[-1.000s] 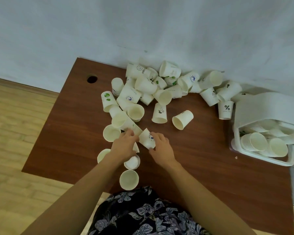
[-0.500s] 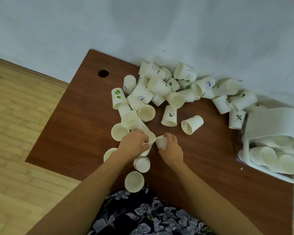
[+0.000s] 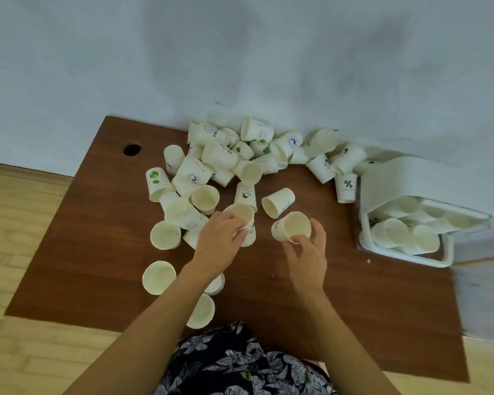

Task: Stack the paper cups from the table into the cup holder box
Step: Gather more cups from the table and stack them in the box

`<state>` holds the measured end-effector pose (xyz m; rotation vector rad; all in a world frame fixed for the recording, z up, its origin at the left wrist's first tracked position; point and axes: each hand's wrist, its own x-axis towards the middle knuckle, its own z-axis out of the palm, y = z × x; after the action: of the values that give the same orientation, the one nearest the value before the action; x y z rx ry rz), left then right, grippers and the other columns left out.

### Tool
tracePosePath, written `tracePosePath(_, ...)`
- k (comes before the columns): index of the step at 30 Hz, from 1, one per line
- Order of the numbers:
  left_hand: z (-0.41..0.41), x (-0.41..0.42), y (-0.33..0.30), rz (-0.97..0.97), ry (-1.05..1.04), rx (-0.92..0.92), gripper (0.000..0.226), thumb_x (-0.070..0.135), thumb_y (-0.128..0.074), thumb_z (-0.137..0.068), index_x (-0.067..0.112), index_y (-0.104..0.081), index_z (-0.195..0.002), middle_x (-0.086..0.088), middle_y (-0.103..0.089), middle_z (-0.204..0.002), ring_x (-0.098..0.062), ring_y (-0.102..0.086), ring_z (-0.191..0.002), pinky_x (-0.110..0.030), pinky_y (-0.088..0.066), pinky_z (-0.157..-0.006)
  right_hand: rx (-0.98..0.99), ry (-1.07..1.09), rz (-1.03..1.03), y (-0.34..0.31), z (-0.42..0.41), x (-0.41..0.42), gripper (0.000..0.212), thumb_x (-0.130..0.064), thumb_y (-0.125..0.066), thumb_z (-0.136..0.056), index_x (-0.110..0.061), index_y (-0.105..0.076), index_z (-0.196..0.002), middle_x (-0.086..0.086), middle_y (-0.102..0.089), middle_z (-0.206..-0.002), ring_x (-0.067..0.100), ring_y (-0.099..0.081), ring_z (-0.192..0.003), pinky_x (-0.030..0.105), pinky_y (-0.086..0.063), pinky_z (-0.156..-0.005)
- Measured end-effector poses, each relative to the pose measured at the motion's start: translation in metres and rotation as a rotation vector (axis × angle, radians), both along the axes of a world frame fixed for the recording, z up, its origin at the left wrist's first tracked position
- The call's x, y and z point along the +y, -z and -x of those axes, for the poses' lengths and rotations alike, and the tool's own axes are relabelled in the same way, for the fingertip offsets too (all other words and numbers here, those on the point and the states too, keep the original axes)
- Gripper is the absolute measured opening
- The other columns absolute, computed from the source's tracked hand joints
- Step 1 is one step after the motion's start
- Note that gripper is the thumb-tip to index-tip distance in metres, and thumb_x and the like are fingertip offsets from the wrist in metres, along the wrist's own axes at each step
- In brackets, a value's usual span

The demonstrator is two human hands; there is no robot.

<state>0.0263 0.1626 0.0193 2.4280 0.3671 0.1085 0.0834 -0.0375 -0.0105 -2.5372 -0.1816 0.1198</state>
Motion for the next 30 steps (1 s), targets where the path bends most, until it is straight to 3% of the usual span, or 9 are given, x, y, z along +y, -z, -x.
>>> tracePosePath(4, -0.016, -0.032, -0.011, 0.008, 0.046, -0.021, 0.021, 0.022, -0.053, -0.096, 0.013, -0.066, -0.111, 0.0, -0.061, -0.107, -0.016, -0.048, -0.097, -0.029, -0.042, -0.082, 0.014, 0.069, -0.044, -0.019, -0.007, -0.035, 0.014, -0.025, -0.067, -0.091, -0.018, -0.071, -0.103, -0.011, -0.038, -0.148, 0.004, -0.056, -0.104, 0.022, -0.046, -0.085)
tracePosePath(7, -0.03, -0.06, -0.022, 0.009, 0.077, -0.055, 0.023, 0.019, -0.055, -0.095, 0.014, -0.066, -0.114, 0.0, -0.061, -0.109, -0.016, -0.052, -0.099, -0.027, -0.043, -0.083, 0.046, 0.112, -0.062, -0.03, -0.014, -0.063, 0.017, -0.026, -0.063, -0.094, -0.016, -0.068, -0.106, -0.003, -0.063, -0.117, 0.008, -0.059, -0.088, 0.02, -0.044, -0.078)
tracePosePath(10, -0.049, -0.092, -0.031, 0.014, 0.119, -0.076, 0.022, 0.02, -0.057, -0.094, 0.015, -0.067, -0.112, 0.002, -0.062, -0.106, -0.016, -0.054, -0.098, -0.027, -0.044, -0.082, 0.049, 0.202, -0.132, -0.041, -0.021, -0.093, 0.02, -0.025, -0.063, -0.094, -0.016, -0.066, -0.112, -0.005, -0.068, -0.102, 0.008, -0.06, -0.086, 0.006, -0.035, -0.075)
tracePosePath(14, -0.08, -0.143, -0.041, 0.011, 0.183, -0.139, 0.018, 0.02, -0.06, -0.092, 0.015, -0.069, -0.107, 0.004, -0.063, -0.102, -0.016, -0.051, -0.098, -0.025, -0.042, -0.081, -0.048, 0.256, -0.155, -0.051, -0.037, -0.142, 0.022, -0.028, -0.061, -0.095, -0.016, -0.066, -0.113, -0.009, -0.067, -0.096, 0.009, -0.062, -0.085, 0.024, -0.047, -0.075)
tracePosePath(17, -0.103, -0.187, -0.047, 0.022, 0.217, -0.182, 0.018, 0.017, -0.062, -0.091, 0.014, -0.07, -0.108, 0.003, -0.065, -0.103, -0.016, -0.05, -0.095, -0.025, -0.039, -0.078, -0.084, 0.282, -0.126, -0.057, -0.053, -0.188, 0.023, -0.029, -0.059, -0.097, -0.016, -0.066, -0.115, -0.007, -0.068, -0.095, 0.011, -0.064, -0.084, 0.029, -0.051, -0.075)
tracePosePath(22, -0.139, -0.263, -0.046, 0.017, 0.28, -0.226, 0.02, 0.014, -0.064, -0.089, 0.013, -0.071, -0.107, 0.003, -0.065, -0.104, -0.015, -0.051, -0.097, -0.024, -0.043, -0.081, -0.121, 0.294, -0.074, -0.061, -0.085, -0.265, 0.022, -0.023, -0.058, -0.097, -0.013, -0.069, -0.114, 0.001, -0.071, -0.102, 0.02, -0.066, -0.089, 0.027, -0.044, -0.072)
tracePosePath(27, -0.163, -0.315, -0.036, -0.054, 0.275, -0.183, 0.021, 0.014, -0.059, -0.092, 0.013, -0.071, -0.109, 0.001, -0.064, -0.106, -0.018, -0.05, -0.104, -0.029, -0.048, -0.083, -0.103, 0.194, -0.05, -0.058, -0.112, -0.309, 0.021, -0.021, -0.058, -0.098, -0.016, -0.07, -0.115, 0.0, -0.07, -0.113, 0.019, -0.067, -0.098, 0.024, -0.046, -0.077)
tracePosePath(30, -0.171, -0.336, -0.027, -0.12, 0.224, -0.118, 0.021, 0.016, -0.056, -0.094, 0.013, -0.071, -0.108, 0.002, -0.063, -0.106, -0.017, -0.049, -0.105, -0.025, -0.046, -0.083, -0.082, 0.13, -0.055, -0.055, -0.127, -0.323, 0.022, -0.024, -0.056, -0.099, -0.018, -0.069, -0.116, -0.003, -0.069, -0.115, 0.017, -0.065, -0.098, 0.03, -0.052, -0.079)
